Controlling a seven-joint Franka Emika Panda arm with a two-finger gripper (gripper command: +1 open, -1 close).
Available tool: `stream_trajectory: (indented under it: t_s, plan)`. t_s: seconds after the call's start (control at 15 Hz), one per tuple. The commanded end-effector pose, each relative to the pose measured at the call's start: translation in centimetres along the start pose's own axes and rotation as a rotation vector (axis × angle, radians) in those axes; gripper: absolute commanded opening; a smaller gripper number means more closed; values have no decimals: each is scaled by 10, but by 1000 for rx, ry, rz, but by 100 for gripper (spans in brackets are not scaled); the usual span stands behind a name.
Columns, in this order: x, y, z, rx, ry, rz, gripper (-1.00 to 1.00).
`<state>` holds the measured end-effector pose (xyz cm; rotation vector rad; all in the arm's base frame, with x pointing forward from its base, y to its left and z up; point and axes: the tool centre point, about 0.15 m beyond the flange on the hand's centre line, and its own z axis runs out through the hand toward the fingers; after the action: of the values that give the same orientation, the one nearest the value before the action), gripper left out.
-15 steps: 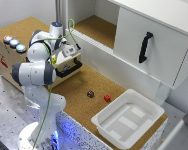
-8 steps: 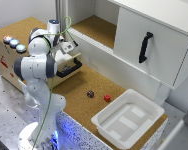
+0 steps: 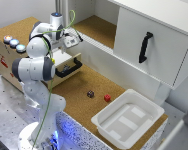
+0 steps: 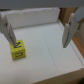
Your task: Store the yellow object in the drawer
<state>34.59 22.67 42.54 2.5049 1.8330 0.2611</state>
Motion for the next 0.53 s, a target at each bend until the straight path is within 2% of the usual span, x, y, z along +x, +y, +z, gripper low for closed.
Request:
stream_trajectory:
  t_s: [0.0, 0.13, 0.27, 0.47]
  plan:
    - [-56, 11, -29, -124, 29, 173, 100]
    - [-78, 23, -26, -124, 6, 264, 100]
    - [-105, 34, -17, -94, -9, 390, 100]
    - [-140, 41, -6, -82, -19, 590, 100]
